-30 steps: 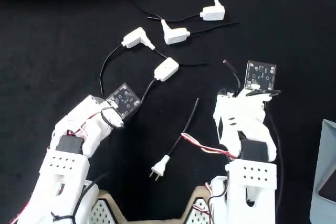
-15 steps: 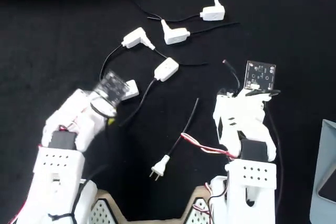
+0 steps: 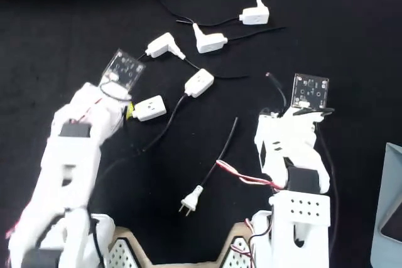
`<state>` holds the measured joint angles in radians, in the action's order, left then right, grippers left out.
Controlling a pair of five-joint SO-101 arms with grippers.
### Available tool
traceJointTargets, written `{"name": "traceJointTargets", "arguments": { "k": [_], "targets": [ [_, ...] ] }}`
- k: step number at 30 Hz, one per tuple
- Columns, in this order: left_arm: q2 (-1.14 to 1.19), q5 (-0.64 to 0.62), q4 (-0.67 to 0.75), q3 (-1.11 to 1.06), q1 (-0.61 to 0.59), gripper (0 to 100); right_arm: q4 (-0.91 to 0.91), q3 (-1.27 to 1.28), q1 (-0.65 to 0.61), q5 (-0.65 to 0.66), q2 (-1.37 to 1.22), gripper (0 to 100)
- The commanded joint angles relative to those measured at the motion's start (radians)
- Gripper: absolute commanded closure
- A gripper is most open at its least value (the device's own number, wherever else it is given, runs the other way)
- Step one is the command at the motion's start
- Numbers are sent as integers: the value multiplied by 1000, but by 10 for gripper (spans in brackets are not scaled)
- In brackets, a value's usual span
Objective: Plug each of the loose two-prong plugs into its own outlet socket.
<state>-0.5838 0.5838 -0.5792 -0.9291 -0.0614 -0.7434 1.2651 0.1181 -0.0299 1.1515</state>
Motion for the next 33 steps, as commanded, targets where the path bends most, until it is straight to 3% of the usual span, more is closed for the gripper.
{"name": "traceJointTargets", "arguments": {
  "k": [1,5,19,33],
  "targets": [
    [239,-6,12,197,-8,777,18,-7,-12,5,5,987],
    [344,-6,-95,292,33,704,18,-8,-14,5,5,987],
    [506,57,-117,355,217,719,20,-10,-14,6,5,987],
    [804,52,-118,613,182,787,20,-10,-14,6,5,987]
  ]
}}
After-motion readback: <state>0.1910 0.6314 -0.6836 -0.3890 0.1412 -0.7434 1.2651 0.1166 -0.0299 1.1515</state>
